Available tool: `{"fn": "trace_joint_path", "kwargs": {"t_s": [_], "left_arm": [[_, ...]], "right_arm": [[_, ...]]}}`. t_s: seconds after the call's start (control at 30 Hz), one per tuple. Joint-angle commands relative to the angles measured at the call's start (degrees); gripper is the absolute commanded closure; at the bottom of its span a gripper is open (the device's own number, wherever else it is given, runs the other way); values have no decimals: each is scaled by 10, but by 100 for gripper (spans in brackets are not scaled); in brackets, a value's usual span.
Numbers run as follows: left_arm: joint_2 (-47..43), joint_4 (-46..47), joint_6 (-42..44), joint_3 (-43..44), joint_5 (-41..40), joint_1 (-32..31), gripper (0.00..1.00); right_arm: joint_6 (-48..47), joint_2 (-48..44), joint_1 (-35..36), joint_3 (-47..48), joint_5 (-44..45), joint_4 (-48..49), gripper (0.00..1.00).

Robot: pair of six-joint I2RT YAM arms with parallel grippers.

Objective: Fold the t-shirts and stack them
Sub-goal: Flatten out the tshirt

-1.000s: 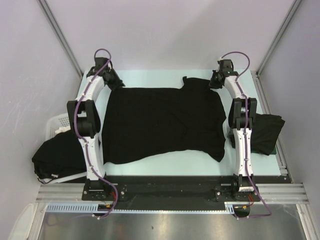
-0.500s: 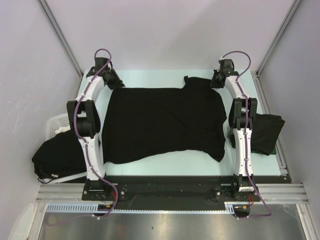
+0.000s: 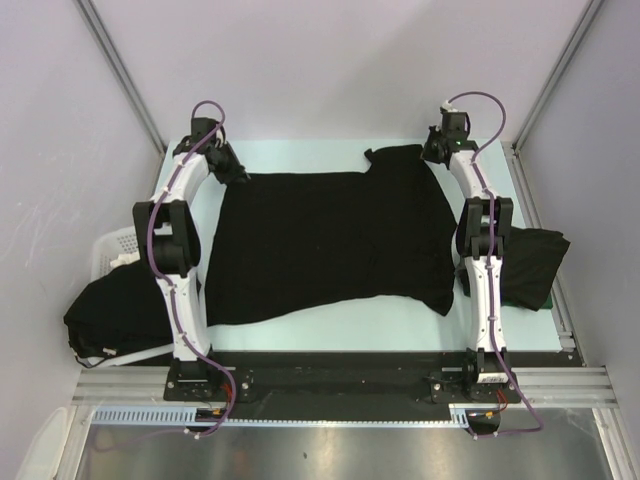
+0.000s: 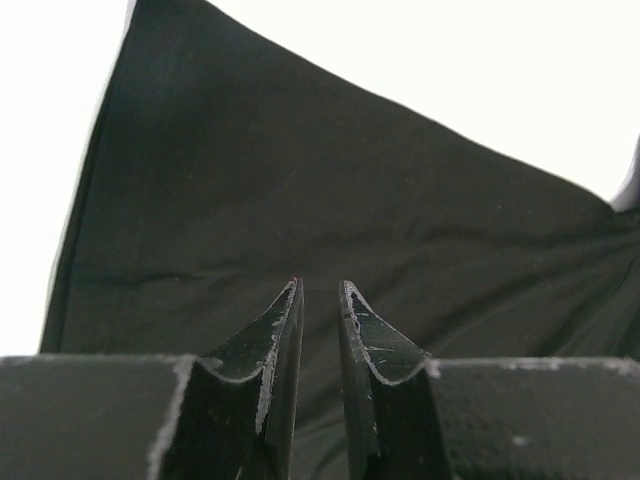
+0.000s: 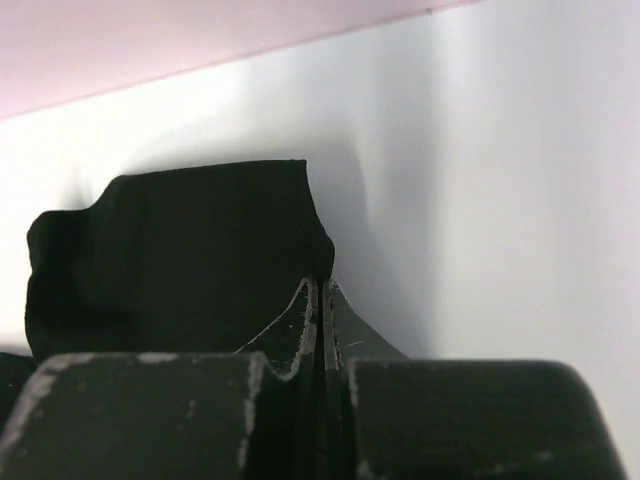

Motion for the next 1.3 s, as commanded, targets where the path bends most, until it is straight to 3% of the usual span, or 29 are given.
{"fn": "trace_joint_path", "kwargs": {"t_s": [0.0,0.17,0.3,0.4,0.67,0.77,0.93,1.03,1.17,1.27], "left_arm": [[-42,-6,22,-1,-1,-3,75],[-41,-10,26,2,3,-3,75],[-41,-10,27,3,5,-4,74],[-43,-8,26,3,7,-4,75],[-78,15,34,-14,7,-3,74],[-93,15,48,-30,-12,-3,74],[-67,-4,38,-32,-32,-3,75],[-55,7,22,-36,-26,-2,85],[-48,19,21,-36,-26,-25,99],[-31,11,20,-29,-31,-30,100]], "right_arm": [[7,18,-3,35,12,71,100],[11,27,1,37,20,73,100],[-2,16,1,18,22,72,71],[-9,4,0,16,23,72,64],[-28,-75,-1,-13,23,85,56],[-27,-120,0,-66,20,100,55],[-27,-130,3,-69,12,87,58],[-12,-128,4,-65,-5,73,74],[-7,-130,10,-64,-10,31,81],[0,-123,10,-64,-21,-4,90]]}}
